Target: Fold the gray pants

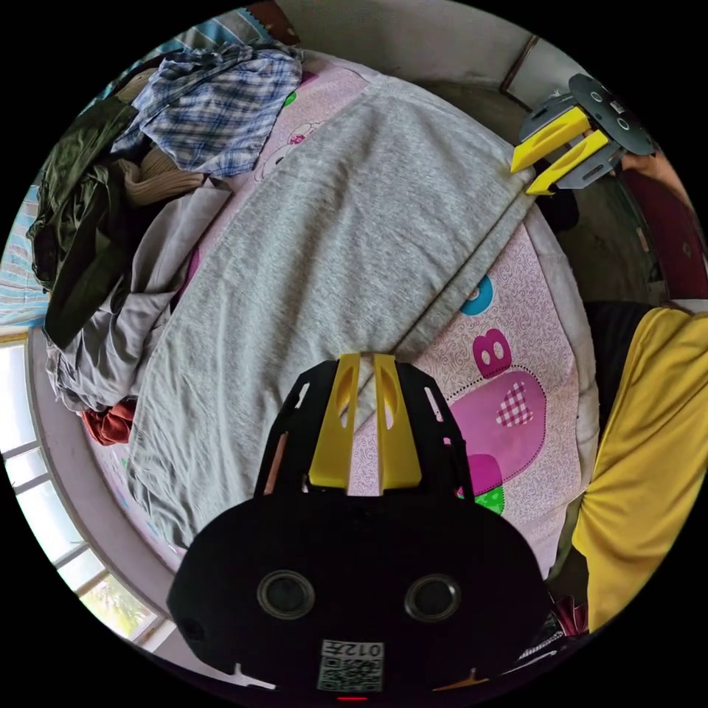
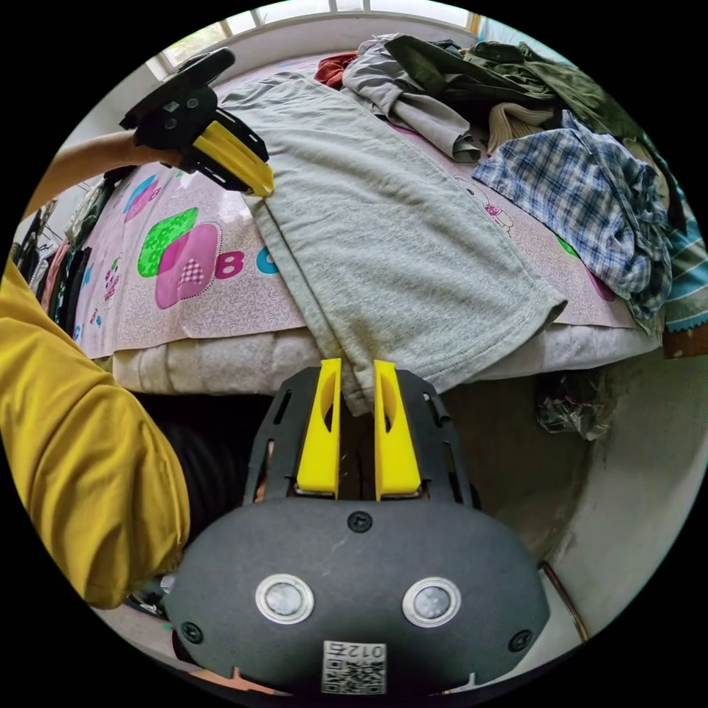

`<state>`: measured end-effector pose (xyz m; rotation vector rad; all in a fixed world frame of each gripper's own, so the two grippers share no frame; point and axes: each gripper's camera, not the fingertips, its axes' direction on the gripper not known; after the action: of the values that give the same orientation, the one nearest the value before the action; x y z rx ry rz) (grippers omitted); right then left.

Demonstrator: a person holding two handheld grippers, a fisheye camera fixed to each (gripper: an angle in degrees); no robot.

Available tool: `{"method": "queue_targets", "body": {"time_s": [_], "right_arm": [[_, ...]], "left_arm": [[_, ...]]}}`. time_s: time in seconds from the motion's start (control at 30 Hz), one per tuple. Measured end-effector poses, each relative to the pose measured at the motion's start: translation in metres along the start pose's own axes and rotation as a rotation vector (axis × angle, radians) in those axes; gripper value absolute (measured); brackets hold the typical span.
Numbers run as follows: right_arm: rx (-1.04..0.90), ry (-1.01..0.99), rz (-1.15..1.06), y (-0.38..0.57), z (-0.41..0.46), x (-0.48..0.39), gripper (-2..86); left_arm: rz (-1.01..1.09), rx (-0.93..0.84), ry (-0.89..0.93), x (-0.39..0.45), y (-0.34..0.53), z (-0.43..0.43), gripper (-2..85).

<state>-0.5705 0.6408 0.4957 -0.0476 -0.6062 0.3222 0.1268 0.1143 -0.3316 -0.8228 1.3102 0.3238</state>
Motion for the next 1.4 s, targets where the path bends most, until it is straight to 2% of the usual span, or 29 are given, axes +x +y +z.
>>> {"method": "queue_targets", "body": {"time_s": [0.2,0.47,0.87,1.1,1.27,1.4], "right_arm": [[0.012,-0.028,-0.023,0.018,0.019,0.000,7.9],[0.020,0.015,-0.021,0.023,0.039,0.006,4.4],[0.116,-0.112,0.047,0.042,0.002,0.035,1.6],[0.007,-0.106,-0.001,0.028,0.037,0.030,1.7],[0.063,-0.222,0.152,0.026,0.029,0.054,2.4],[0.197,-0.270,0.360,0.048,0.000,0.089,3.6]], "left_arm": [[0.080,0.002,0.019,0.023,-0.011,0.010,3.1],[0.041,-0.030,0.025,0.033,-0.025,0.037,2.0],[0.053,-0.012,-0.015,0.043,-0.027,0.022,0.2],[0.064,-0.079,0.048,0.049,-0.027,0.056,0.2],[0.042,-0.119,0.058,0.046,-0.029,0.073,0.2],[-0.036,-0.057,0.223,0.029,-0.014,0.062,0.2]]}}
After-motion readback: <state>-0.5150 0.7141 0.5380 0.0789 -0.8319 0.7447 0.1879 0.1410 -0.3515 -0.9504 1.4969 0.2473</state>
